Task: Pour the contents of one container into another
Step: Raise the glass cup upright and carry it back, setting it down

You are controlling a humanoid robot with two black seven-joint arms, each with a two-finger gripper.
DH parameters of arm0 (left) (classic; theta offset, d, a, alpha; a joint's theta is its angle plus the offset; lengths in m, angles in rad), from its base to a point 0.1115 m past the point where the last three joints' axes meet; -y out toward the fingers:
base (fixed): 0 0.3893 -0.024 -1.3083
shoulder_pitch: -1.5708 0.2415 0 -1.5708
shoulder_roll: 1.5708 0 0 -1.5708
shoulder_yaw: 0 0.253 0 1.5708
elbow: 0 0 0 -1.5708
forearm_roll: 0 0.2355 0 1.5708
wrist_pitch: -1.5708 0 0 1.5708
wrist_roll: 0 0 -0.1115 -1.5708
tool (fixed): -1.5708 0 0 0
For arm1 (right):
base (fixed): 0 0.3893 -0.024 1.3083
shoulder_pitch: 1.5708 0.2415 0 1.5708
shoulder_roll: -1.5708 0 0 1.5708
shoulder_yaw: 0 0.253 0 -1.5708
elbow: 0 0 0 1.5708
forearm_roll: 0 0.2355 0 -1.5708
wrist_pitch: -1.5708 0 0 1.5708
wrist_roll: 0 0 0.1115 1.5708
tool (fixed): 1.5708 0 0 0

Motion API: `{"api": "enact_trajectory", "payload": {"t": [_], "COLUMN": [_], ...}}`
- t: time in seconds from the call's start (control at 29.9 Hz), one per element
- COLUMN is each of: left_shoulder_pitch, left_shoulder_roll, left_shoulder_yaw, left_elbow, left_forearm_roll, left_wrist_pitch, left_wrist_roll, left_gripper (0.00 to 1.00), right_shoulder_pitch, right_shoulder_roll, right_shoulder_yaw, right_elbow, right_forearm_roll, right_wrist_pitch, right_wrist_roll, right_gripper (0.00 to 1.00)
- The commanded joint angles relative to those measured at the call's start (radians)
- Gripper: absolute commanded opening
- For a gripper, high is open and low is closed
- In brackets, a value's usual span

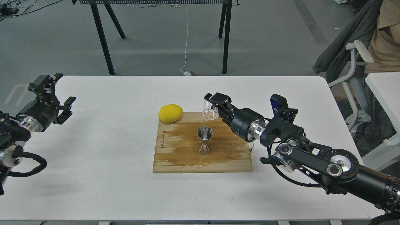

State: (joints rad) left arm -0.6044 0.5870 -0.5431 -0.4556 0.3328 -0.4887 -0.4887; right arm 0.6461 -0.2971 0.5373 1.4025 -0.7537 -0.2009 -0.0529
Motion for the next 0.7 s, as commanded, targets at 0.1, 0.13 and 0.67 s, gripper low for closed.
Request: {"api": "enact_trajectory", "payload": {"t": [0.1, 0.13, 0.67], "left_shoulder_pitch": [0.000, 0.000, -0.001], "left_shoulder_roll": [-0.004, -0.004, -0.003], "left_shoulder_yaw": [0.000, 0.000, -0.003], "left_elbow": [0.000, 0.000, 0.002], "left_forearm_roll": [-0.003, -0.003, -0.012], "left_wrist_pitch": [0.000, 0.000, 0.000], "left_wrist_roll": [0.000, 0.000, 0.000], "left_gripper": [0.98, 0.98, 0.98], "right_shoulder_pitch": [-0.104, -0.130, -0.537], "right_shoulder_roll": [0.042, 0.050, 0.187], "right_shoulder_yaw": [0.307, 0.364, 0.981], "right_elbow": [0.003, 0.001, -0.146], "right_forearm_roll": [0.359, 0.411, 0.945], "right_wrist_pitch": [-0.008, -0.009, -0.006], "right_wrist_roll": [-0.001, -0.001, 0.002], "right_gripper": [0.40, 0.40, 0.40]}}
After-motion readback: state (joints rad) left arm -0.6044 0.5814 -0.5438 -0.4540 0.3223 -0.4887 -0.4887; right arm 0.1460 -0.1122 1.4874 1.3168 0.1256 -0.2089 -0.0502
